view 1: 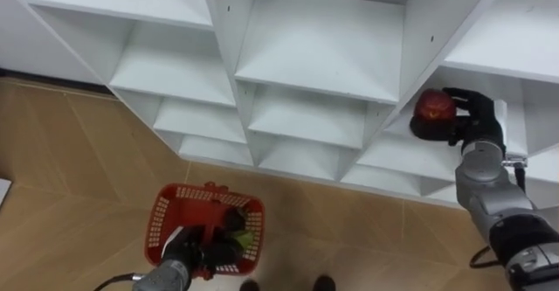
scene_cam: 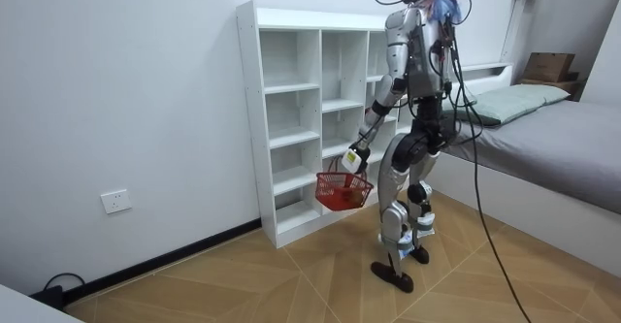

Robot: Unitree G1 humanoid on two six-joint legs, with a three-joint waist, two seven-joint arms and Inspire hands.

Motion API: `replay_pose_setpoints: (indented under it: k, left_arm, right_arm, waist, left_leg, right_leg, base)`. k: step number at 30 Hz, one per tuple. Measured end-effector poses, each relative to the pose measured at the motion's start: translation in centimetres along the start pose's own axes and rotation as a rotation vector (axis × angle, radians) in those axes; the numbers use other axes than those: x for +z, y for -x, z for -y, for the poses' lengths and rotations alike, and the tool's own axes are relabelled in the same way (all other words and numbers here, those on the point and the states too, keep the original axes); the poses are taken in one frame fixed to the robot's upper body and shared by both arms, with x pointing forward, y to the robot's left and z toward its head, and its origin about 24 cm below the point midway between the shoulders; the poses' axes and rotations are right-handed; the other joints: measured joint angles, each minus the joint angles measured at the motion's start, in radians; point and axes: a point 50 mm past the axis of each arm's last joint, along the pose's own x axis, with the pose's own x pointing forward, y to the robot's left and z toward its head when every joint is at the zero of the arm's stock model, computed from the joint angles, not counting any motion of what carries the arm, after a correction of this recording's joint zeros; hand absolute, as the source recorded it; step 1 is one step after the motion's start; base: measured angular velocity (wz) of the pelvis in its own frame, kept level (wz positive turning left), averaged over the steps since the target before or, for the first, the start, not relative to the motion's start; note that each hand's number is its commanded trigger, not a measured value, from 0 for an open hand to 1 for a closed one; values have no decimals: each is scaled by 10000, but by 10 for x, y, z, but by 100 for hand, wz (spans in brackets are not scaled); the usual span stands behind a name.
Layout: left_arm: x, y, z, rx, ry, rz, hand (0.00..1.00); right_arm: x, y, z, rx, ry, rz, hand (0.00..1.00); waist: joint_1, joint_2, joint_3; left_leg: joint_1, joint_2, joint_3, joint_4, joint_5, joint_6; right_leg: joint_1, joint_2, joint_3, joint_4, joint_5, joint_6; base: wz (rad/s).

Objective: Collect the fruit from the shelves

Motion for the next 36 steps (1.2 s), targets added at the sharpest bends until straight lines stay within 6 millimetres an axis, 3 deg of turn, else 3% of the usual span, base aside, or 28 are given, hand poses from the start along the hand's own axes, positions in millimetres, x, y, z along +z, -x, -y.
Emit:
replay_pose_setpoints:
  k: [1,4,10,13,15,17,21,30,36]
  left_arm:
    - [2,1,0,-4,120,153,100]
    - [5,3,1,-74,200,413,100]
    - [2,6,2,-122,587,496,100]
    - [-13,10,0,-3,668,142,100]
    - [-21,13,-2,60,802,14,100]
    - [-27,18,-3,97,1081,46,100]
    - [-25,21,-2,67,1150,278,100]
    - [-13,22,4,-147,1442,914,100]
    - [-11,21,11,-209,1620,959,100]
  right_arm:
    - [-2,1,0,32,46,-26,100]
    - [-11,9,-2,337,-55,23,100]
    - [-27,25,-6,1038,-135,104,100]
    - [-37,38,-10,1616,-159,178,100]
    - [-45,46,-13,1882,90,183,100]
    - [-58,58,-18,2202,390,63,100]
    - [-78,74,-20,2754,398,-391,100]
    - [-73,96,-38,4042,-41,71,100]
    - [-84,114,-57,5245,-5,-238,100]
  waist:
    - [-6,4,-18]
    - [-31,65,-235]
    - [-104,66,-350]
    - [-298,-46,-499]
    - [-348,-112,-539]
    - [-547,-138,-540]
    - [-570,-184,-503]
    - [-604,-342,-367]
    - [-576,-271,-312]
  left_leg:
    - [147,15,2,-54,-1,0]
    - [497,19,43,-173,-1,-1]
    - [1751,-36,199,-763,-1,-1]
    - [2168,-24,297,-965,-1,-1]
    - [2357,-1,382,-1020,-5,-3]
    - [2632,8,397,-1184,-6,-4]
    - [2872,-36,402,-1339,-6,-5]
    - [3466,-24,603,-1706,-32,-38]
    - [3639,71,637,-1818,-68,-66]
  right_leg:
    - [157,22,5,-88,12,15]
    - [500,45,30,-141,39,35]
    - [1464,89,160,-348,-32,114]
    - [1783,116,244,-482,-62,140]
    - [1961,154,302,-551,-53,149]
    - [2212,201,314,-700,-10,149]
    - [2406,218,314,-772,-17,161]
    - [2863,418,580,-1014,-10,198]
    - [3094,473,586,-1208,12,223]
  base:
    - [0]
    - [-4]
    - [-10]
    - [-8]
    - [-13]
    - [-4]
    - [-1]
    - [-9]
    - [-1]
